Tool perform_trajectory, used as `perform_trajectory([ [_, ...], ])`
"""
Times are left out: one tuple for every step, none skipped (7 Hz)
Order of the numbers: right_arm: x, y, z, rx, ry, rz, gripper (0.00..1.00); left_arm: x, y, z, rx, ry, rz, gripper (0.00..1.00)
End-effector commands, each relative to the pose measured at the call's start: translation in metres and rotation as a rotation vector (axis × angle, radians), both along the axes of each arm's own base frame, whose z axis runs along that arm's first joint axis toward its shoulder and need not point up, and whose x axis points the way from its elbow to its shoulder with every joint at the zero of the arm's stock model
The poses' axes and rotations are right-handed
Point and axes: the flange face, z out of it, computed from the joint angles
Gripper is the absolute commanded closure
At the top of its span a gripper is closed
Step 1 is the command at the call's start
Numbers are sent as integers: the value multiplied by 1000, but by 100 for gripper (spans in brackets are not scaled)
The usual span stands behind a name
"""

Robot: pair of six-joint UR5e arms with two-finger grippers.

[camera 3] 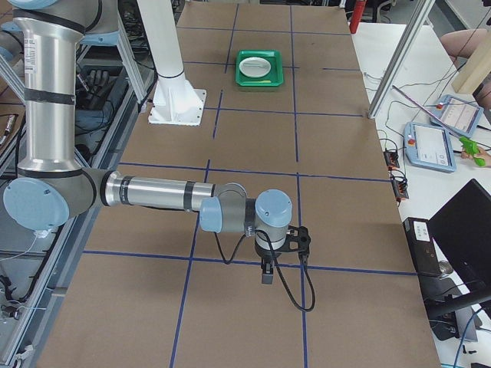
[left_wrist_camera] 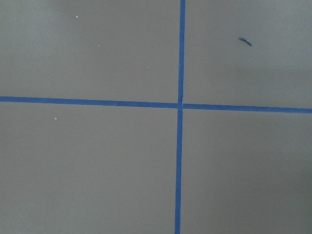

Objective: Place spoon

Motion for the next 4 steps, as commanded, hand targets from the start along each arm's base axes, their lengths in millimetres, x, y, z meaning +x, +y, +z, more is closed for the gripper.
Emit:
perform_trajectory([
  [0, 0, 0, 0, 0, 0, 0, 0, -2, -1, 4, -1, 2, 0],
  [0, 0, 0, 0, -1, 0, 0, 0, -2, -1, 4, -1, 2, 0],
  [0, 0, 0, 0, 0, 0, 0, 0, -3, 0, 3, -2, 2, 0],
  [0, 0, 0, 0, 0, 0, 0, 0, -3, -1, 5, -2, 2, 0],
])
